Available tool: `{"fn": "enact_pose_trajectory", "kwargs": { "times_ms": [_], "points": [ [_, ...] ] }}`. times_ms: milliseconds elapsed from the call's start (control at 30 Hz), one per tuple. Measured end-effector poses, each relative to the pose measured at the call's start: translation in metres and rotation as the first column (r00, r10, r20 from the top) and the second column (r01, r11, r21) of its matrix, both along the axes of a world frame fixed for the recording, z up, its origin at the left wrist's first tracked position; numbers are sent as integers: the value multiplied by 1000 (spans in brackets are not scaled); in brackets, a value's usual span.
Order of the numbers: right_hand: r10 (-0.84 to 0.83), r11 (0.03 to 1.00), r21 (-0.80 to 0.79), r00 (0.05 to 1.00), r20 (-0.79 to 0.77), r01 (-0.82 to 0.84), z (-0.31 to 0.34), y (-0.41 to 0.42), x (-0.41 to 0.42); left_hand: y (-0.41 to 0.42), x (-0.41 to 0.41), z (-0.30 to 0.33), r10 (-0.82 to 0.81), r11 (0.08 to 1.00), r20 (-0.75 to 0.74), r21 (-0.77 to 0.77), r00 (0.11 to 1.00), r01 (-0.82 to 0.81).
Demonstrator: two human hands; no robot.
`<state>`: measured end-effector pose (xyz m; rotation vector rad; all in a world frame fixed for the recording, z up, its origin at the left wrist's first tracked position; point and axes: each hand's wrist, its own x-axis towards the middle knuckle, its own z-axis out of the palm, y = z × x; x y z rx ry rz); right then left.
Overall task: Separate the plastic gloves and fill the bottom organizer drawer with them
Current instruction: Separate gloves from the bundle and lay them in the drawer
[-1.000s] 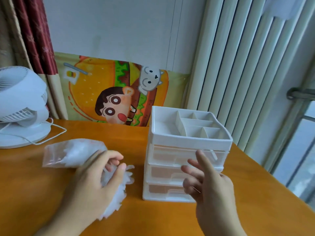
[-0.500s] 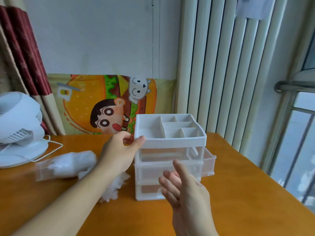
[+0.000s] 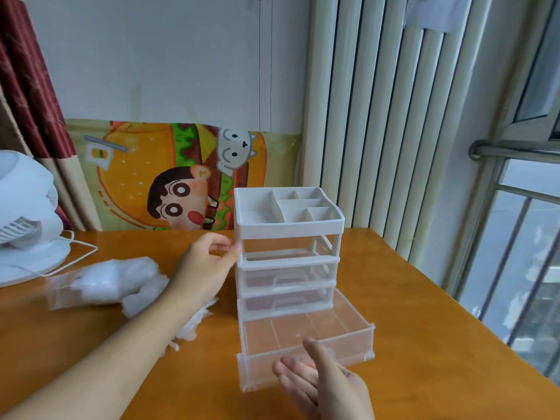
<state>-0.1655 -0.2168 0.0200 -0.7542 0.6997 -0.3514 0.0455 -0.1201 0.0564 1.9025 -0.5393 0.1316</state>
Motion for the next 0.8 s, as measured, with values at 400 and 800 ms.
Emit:
{"fn": "enact_pose_trajectory", "kwargs": {
  "times_ms": [400,800],
  "points": [
    [232,973,11,972,-23,-232,-29,-3,20,101,6,-75,-3,896,66,444,998,-27],
    [246,118,-966,949,-194,-228,-4,50,122,130,20,-67,-106,971,-185,-232,977,62]
  ]
}}
